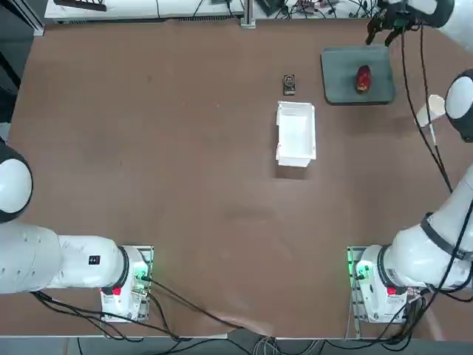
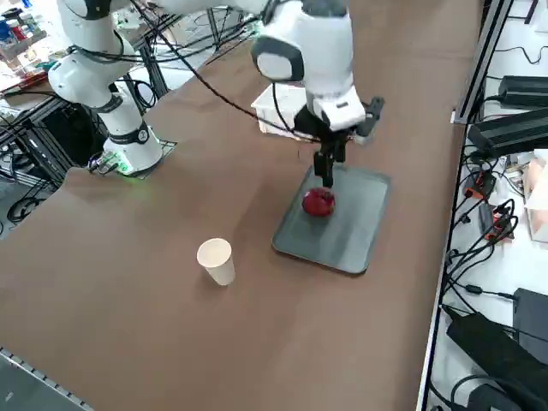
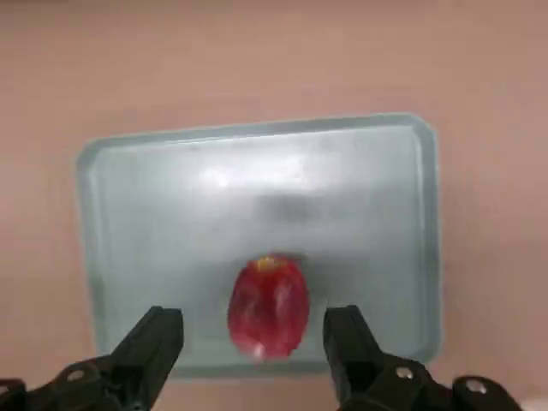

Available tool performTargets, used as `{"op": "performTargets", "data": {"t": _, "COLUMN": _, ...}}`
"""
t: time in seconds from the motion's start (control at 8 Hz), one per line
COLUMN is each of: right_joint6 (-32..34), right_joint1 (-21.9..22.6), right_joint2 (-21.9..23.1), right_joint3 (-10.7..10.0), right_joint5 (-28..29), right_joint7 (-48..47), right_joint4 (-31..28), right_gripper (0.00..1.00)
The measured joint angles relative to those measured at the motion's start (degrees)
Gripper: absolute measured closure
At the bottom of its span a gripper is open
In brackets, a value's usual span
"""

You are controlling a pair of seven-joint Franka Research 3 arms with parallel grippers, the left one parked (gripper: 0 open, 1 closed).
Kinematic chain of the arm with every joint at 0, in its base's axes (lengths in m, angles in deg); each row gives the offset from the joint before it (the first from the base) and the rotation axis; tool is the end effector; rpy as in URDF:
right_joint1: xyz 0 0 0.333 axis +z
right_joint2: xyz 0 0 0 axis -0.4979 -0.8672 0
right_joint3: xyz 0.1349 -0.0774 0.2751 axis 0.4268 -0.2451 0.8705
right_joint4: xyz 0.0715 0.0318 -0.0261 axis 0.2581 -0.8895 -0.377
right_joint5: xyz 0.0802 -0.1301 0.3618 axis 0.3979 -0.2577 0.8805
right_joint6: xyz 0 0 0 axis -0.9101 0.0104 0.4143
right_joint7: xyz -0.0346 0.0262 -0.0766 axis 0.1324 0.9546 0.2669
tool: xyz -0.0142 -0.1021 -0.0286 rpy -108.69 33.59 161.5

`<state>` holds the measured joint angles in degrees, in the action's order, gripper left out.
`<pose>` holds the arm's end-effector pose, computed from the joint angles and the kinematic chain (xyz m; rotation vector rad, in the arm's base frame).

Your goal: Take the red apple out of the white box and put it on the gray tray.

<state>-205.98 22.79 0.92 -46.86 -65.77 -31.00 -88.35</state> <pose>0.6985 -0.0535 0.3822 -3.1012 0.1664 -0.0932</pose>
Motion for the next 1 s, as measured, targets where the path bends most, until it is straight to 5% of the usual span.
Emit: {"op": "performTargets", "data": {"t": 1.0, "right_joint6": 26.14, "right_joint1": 0.52, "right_joint2": 22.56, "right_joint3": 0.32, "right_joint5": -0.05, "right_joint7": -0.37, "right_joint4": 0.13, "right_gripper": 0.0}}
